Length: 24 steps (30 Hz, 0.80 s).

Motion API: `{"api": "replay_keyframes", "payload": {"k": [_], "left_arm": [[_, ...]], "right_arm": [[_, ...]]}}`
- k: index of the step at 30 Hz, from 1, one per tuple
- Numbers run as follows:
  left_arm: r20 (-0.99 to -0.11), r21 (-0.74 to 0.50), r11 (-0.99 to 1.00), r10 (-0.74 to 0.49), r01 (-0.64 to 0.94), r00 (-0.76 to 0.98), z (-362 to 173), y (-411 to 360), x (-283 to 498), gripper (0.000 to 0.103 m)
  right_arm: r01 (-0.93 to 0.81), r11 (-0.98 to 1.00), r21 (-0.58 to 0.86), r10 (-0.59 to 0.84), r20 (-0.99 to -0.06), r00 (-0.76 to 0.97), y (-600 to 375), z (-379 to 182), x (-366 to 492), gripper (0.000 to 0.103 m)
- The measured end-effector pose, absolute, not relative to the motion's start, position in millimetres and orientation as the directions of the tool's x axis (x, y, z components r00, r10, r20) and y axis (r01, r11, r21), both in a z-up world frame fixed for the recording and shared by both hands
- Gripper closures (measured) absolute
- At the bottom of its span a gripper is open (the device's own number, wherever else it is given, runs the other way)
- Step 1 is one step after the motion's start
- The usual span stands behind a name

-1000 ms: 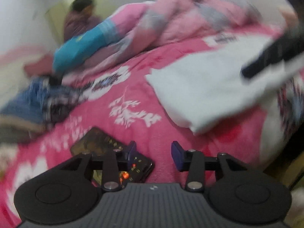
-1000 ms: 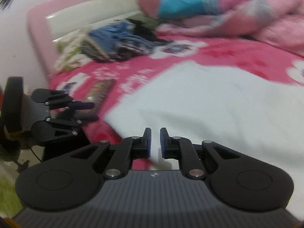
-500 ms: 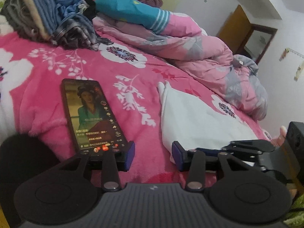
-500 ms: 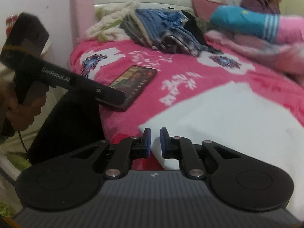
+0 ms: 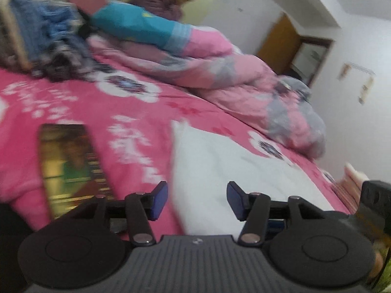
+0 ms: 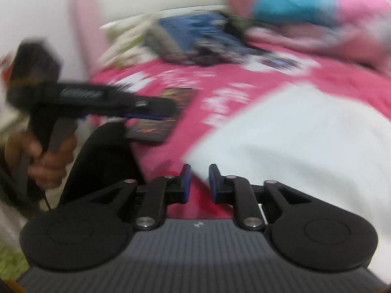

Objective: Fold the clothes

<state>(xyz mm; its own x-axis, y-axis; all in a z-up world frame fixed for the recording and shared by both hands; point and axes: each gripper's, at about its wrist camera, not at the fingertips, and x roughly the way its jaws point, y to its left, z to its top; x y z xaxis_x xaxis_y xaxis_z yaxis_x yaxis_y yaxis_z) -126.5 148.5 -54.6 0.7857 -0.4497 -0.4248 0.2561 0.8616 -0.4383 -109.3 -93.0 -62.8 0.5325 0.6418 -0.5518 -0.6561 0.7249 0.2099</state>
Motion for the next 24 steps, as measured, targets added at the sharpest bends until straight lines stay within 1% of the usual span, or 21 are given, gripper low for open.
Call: {"api": "replay_keyframes", "payload": {"k": [1,2,3,4,5,6,7,9,11,15,17,18,19,20,21,23,24], "left_arm": [[-0.427,-0.429,0.857,-0.470,0.284,0.772,-55,139,-124,0.045],[-0.435,-0.419,0.854,-0.486,0.308,0.758,-56,129,-122,0.045],[-0.443,-0.407,0.852,-0.500,0.329,0.744,-58,119,-120,0.044],[-0.452,-0.398,0.849,-0.512,0.349,0.730,-60,109,-118,0.044],[-0.462,-0.393,0.844,-0.525,0.366,0.715,-63,100,-116,0.044],[-0.472,-0.388,0.841,-0.534,0.378,0.701,-67,92,-114,0.044],[-0.480,-0.382,0.840,-0.537,0.385,0.694,-70,85,-112,0.044],[-0.507,-0.366,0.850,-0.524,0.380,0.685,-78,76,-110,0.044],[-0.532,-0.350,0.862,-0.505,0.367,0.679,-84,69,-108,0.044],[-0.541,-0.353,0.863,-0.503,0.361,0.674,-86,69,-106,0.044],[-0.547,-0.360,0.863,-0.504,0.355,0.669,-86,69,-104,0.044],[-0.549,-0.361,0.862,-0.504,0.355,0.667,-87,70,-104,0.044],[-0.550,-0.360,0.862,-0.504,0.356,0.665,-86,70,-103,0.043],[-0.552,-0.358,0.863,-0.504,0.357,0.664,-86,70,-102,0.043],[-0.553,-0.357,0.863,-0.504,0.358,0.664,-87,69,-102,0.043],[-0.553,-0.360,0.863,-0.503,0.354,0.664,-86,70,-102,0.043],[-0.554,-0.360,0.864,-0.501,0.351,0.665,-86,70,-102,0.043]], "right_arm": [[-0.599,0.762,0.244,0.618,-0.550,0.562,-110,-61,-111,0.069],[-0.538,0.796,0.276,0.591,-0.547,0.593,-128,-60,-113,0.063],[-0.476,0.826,0.301,0.559,-0.544,0.626,-145,-59,-116,0.052],[-0.414,0.855,0.313,0.519,-0.542,0.661,-161,-58,-120,0.046],[-0.357,0.876,0.323,0.480,-0.540,0.691,-175,-58,-124,0.043],[-0.312,0.892,0.327,0.447,-0.536,0.716,-187,-57,-129,0.038],[-0.276,0.903,0.330,0.419,-0.531,0.736,-196,-59,-132,0.035],[-0.242,0.912,0.331,0.390,-0.519,0.761,-205,-65,-134,0.035],[-0.261,0.917,0.300,0.384,-0.491,0.782,-199,-70,-134,0.036],[-0.265,0.955,0.136,0.297,-0.488,0.821,-179,-86,-129,0.038],[-0.237,0.970,0.056,0.230,-0.525,0.819,-187,-98,-133,0.042],[-0.230,0.972,0.049,0.222,-0.513,0.829,-199,-100,-141,0.044],[-0.204,0.978,0.043,0.196,-0.511,0.837,-214,-100,-147,0.044],[-0.144,0.989,0.035,0.141,-0.526,0.839,-230,-98,-152,0.044],[-0.083,0.996,0.034,0.088,-0.537,0.839,-248,-96,-156,0.047],[0.036,0.996,0.076,0.011,-0.544,0.839,-287,-92,-165,0.060],[0.093,0.990,0.101,-0.023,-0.547,0.837,-306,-90,-168,0.077]]}}
